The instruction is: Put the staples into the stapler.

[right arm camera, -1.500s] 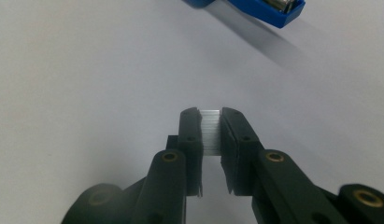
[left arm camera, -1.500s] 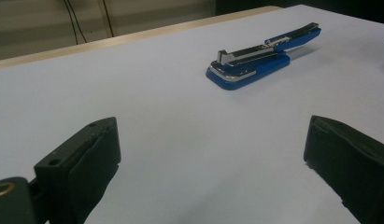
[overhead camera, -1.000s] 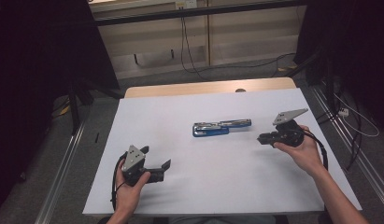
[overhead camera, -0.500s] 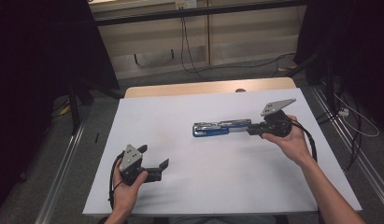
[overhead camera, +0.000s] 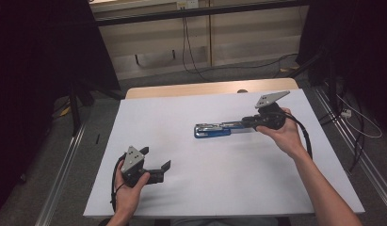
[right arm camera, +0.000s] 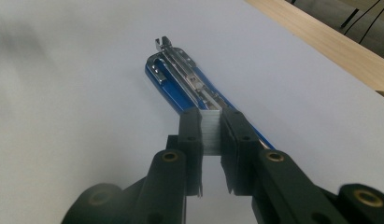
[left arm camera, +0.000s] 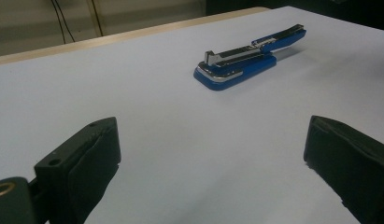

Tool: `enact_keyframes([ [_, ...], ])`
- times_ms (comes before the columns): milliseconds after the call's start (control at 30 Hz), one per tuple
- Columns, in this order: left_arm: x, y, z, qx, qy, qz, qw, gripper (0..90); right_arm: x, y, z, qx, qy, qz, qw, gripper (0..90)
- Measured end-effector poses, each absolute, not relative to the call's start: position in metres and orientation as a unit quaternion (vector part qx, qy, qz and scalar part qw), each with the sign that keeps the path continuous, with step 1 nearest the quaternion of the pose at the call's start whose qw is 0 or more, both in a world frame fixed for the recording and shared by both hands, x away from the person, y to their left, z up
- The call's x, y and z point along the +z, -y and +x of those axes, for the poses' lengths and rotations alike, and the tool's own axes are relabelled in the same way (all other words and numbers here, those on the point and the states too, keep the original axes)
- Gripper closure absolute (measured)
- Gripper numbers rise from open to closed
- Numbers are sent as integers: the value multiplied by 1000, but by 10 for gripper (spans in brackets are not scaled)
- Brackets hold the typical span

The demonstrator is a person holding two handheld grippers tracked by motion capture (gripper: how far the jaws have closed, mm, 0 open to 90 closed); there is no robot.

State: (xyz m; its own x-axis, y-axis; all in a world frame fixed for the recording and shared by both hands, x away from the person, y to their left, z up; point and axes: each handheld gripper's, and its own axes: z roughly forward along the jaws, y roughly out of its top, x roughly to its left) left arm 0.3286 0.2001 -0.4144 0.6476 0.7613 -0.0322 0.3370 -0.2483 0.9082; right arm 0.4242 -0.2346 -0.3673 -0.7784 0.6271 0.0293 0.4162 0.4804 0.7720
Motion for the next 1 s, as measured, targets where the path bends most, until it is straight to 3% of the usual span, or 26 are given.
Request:
enact_keyframes([
  [1000,-417,-200,329,219,-356,764,492,40,-380,191,454,414,-853,297,110,793],
])
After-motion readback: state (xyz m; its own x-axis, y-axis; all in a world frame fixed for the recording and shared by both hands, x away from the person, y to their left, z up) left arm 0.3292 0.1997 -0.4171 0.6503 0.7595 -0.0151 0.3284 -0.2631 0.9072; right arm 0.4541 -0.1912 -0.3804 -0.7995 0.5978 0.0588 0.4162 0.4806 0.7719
